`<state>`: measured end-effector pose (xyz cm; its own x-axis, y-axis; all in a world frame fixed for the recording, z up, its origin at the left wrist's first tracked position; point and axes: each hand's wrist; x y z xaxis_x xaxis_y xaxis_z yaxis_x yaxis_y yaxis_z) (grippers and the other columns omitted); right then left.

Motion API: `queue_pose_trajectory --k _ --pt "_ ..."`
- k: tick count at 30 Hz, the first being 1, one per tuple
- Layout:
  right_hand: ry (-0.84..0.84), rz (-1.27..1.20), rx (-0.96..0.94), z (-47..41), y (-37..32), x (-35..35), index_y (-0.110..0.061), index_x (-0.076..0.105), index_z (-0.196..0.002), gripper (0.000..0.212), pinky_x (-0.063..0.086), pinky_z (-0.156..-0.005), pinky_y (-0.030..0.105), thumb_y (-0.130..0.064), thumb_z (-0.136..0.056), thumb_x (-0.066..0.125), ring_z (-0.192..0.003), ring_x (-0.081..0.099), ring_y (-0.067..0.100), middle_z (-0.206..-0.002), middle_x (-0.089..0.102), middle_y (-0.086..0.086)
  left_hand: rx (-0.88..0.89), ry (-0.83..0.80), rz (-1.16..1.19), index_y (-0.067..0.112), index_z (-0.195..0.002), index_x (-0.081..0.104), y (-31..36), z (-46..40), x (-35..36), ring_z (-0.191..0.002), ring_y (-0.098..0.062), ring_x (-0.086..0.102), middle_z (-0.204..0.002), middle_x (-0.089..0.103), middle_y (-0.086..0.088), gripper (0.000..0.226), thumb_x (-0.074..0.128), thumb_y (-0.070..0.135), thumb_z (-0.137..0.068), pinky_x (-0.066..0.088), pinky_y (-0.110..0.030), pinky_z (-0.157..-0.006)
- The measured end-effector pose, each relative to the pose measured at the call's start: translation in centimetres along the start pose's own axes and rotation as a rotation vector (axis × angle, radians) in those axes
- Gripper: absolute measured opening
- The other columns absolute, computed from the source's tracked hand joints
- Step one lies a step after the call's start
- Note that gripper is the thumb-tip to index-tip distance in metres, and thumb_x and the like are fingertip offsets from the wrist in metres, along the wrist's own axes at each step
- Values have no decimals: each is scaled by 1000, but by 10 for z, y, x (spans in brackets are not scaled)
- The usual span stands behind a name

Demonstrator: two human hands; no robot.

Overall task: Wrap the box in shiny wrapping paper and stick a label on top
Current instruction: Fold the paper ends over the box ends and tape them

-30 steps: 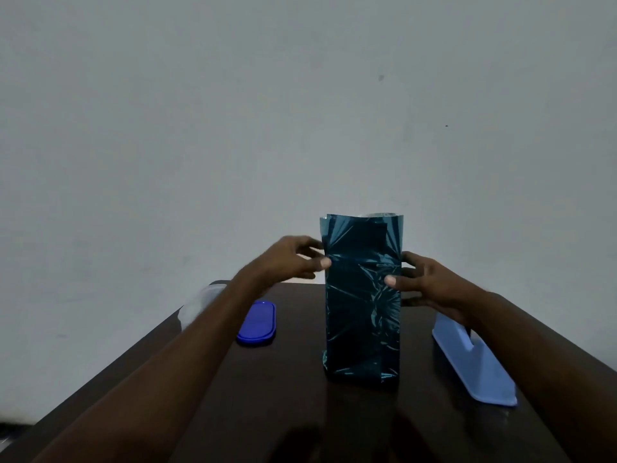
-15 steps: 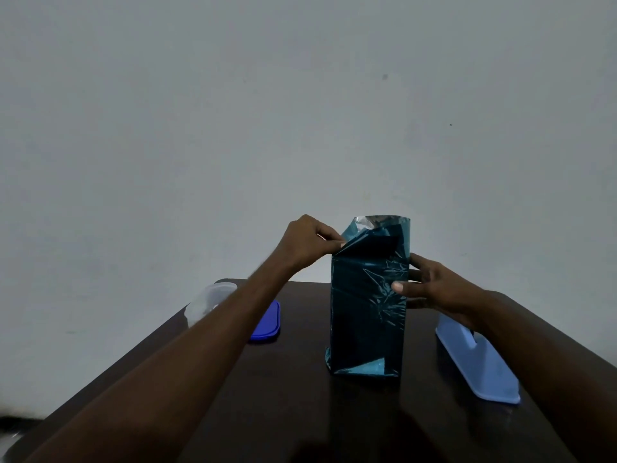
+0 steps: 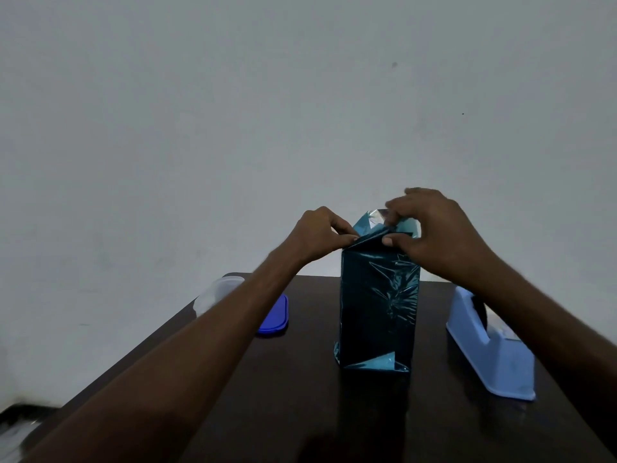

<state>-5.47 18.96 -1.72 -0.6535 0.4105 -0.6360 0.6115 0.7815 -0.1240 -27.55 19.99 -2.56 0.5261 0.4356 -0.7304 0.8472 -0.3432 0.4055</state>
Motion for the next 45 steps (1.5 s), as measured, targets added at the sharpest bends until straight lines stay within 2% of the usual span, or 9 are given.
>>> queue_pose_trajectory --k 5,8,12,17,23,32,36,42,45 --pt "67 48 -118 22 -6 4 -15 71 -75 17 40 -85 30 -13 -69 86 -110 59 29 -95 74 3 -3 -38 29 28 -96 79 0 0 -3 -79 4 59 -95 75 8 16 75 33 -82 40 -12 -65" --pt "135 125 -206 39 -9 9 -14 74 -78 14 40 -88 33 -10 -70 85 -111 60 31 -98 74 3 5 -60 18 29 -96 79 2 -1 -5 -81 -1 62 -95 75 8 16 76 35 -81 43 -16 -65" --pt "261 158 -237 51 -13 15 -10 69 -99 25 42 -88 37 -16 -77 80 -106 59 28 -105 69 6 8 -70 -24 28 -99 79 6 -1 -5 -87 -10 65 -99 74 6 17 73 30 -84 50 -25 -74" --pt "145 249 -187 28 -20 20 -10 59 -128 60 42 -92 41 -26 -75 81 -109 55 30 -114 67 8 -13 -84 -48 28 -100 78 9 -2 -6 -84 -7 62 -101 74 5 16 70 25 -87 49 -22 -74" --pt "213 337 -276 26 -14 31 -12 73 -87 12 37 -74 37 -9 -76 77 -85 55 29 -78 67 5 10 -125 -47 29 -104 77 9 -2 -10 -86 -8 61 -99 71 6 22 73 36 -84 49 -25 -78" --pt "257 401 -282 55 -15 52 -5 74 -92 21 42 -80 39 -4 -72 81 -92 59 30 -88 70 11 24 -334 -205 33 -121 68 14 -17 -17 -100 -8 53 -115 63 6 30 64 34 -92 37 -21 -81" --pt "262 392 -284 59 -16 56 -3 74 -91 24 46 -80 40 -2 -69 82 -92 60 31 -88 70 11 15 -424 -264 28 -126 66 21 -24 -18 -105 -10 51 -117 63 1 32 60 30 -95 36 -24 -84" --pt "278 397 -273 59 -15 62 -2 74 -91 24 48 -79 41 -1 -68 82 -91 61 32 -87 70 13 4 -497 -222 20 -122 69 26 -28 -19 -109 -14 54 -122 64 -3 36 61 39 -93 42 -35 -103" --pt "286 400 -264 60 -15 65 -2 73 -91 23 49 -78 42 -1 -70 81 -92 61 32 -90 70 14 -20 -503 -218 25 -120 70 27 -31 -20 -116 -18 54 -122 62 1 39 65 46 -88 45 -34 -100"
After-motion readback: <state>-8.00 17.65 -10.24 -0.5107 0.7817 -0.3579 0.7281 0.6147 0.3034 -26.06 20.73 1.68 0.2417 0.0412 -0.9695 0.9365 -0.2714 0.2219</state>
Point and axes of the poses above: each hand's wrist, its own z-axis away from the middle knuckle, its own x-axis out of the palm, y = z × x
